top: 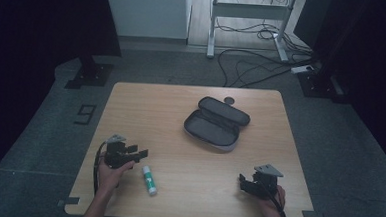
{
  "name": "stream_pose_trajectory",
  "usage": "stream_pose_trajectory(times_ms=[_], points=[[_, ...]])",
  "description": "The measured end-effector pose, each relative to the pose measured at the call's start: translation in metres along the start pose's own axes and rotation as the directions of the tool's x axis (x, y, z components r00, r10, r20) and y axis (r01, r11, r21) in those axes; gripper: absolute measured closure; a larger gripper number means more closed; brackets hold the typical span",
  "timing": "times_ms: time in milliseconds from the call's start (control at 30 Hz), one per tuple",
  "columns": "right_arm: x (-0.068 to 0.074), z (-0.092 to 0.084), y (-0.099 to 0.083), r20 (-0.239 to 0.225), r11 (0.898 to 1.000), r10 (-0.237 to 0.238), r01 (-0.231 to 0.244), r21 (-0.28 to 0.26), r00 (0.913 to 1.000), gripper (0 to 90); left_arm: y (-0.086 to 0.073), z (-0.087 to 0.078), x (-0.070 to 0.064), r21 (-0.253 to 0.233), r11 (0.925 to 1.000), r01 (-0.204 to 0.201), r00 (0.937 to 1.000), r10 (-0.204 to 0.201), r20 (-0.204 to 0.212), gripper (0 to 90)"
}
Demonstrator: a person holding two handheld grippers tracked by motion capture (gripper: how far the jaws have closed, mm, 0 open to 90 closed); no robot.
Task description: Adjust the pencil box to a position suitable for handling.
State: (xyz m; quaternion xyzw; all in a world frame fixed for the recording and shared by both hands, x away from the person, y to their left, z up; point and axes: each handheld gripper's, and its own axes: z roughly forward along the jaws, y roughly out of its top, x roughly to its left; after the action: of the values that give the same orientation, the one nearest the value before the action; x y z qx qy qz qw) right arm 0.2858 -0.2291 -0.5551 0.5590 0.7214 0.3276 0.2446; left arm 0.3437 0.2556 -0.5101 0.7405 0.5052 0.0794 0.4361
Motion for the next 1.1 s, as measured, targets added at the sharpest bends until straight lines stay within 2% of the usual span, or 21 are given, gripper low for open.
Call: stream_pose_trajectory(times_ms=[367,433,567,767,900,1100], points=[[0.001,0.002,0.002,0.007,1.000,0.015,-0.015,-0.003,0.9999,19.0,0.003,0.002,-0.006,0.002,0.9998,-0.021,0.9998,0.021,0.005,38.8],[0.000,0.003,0.004,-0.008,0.999,0.042,-0.042,-0.007,0.9991,19.3,0.004,0.002,-0.008,-0.008,0.9996,-0.028,0.9996,0.028,-0.009,38.3],[-0.003,0.005,0.011,-0.038,0.997,0.072,-0.073,-0.006,0.9966,20.7,0.005,0.003,-0.009,-0.016,0.9998,-0.009,0.9999,0.009,0.009,37.3],[-0.002,0.008,0.021,-0.045,0.998,0.053,-0.054,-0.020,0.9976,21.0,0.012,0.003,-0.012,-0.027,0.9996,-0.002,0.9999,0.002,0.011,37.1],[0.003,0.011,0.031,-0.053,0.999,0.029,-0.031,-0.026,0.9982,22.0,0.018,0.006,-0.016,-0.031,0.9994,-0.013,0.9999,0.013,0.011,37.4],[0.005,0.009,0.039,-0.068,0.998,0.034,-0.037,-0.044,0.9971,22.3,0.031,0.016,-0.023,-0.021,0.9989,-0.041,0.9991,0.041,0.013,38.2]])
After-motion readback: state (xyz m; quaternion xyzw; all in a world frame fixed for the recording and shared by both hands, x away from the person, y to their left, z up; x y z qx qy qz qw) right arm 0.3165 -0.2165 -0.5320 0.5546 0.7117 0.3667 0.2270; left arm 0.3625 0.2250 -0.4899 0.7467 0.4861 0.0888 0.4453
